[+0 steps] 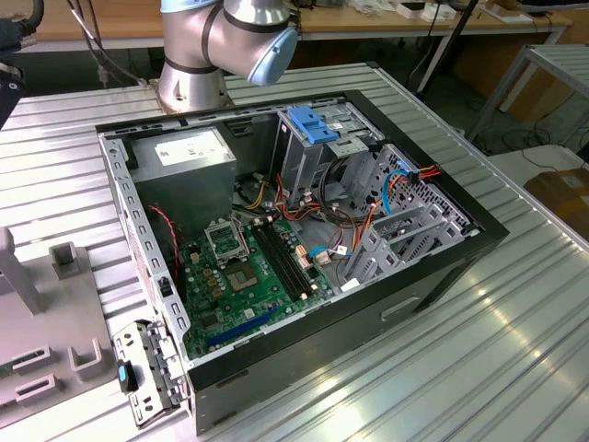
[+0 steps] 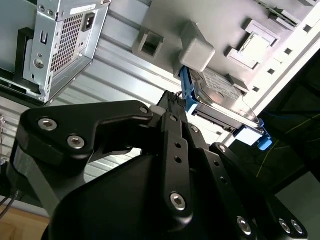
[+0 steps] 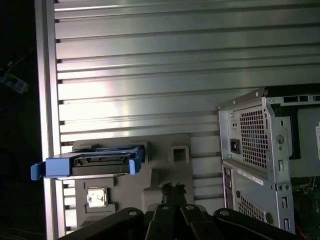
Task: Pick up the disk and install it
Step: 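Reach for the disk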
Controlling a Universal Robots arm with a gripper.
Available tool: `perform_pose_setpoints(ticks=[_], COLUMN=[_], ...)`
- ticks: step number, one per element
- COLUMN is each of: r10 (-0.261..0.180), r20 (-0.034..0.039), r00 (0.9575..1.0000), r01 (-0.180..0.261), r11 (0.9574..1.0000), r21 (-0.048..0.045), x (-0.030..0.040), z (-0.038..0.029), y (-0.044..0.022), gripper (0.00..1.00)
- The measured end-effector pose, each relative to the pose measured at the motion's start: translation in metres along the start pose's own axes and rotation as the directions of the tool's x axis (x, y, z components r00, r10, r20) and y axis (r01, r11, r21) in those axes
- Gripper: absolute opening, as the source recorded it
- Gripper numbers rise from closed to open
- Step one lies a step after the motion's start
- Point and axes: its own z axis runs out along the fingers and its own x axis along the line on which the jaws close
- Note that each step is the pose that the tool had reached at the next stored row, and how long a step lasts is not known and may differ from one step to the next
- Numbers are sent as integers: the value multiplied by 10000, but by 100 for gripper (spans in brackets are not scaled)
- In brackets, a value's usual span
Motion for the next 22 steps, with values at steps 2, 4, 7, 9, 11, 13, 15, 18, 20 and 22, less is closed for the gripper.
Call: perform_pose_setpoints(ticks=[2,4,7,9,11,13,15,18,20,22], r10=[0,0,0,0,0,0,0,0,0,0], r20=[-1,-1,-1,0,-1,0,-1,0,-1,-1], r00=[10000,10000,10000,10000,10000,10000,10000,10000,10000,10000], r01=[0,0,0,0,0,0,0,0,0,0], r11=[10000,10000,10000,10000,10000,10000,10000,10000,10000,10000], r21=[1,1,1,0,0,1,1,0,1,1], x=[19,40,71,90,110,139,160,214,243,266], z=[-1,-2,-2,-2,-3,-4,-4,-5,-7,-7], y=[0,1,1,1,2,2,2,2,2,2], gripper=[11,11,11,11,11,11,11,11,11,11])
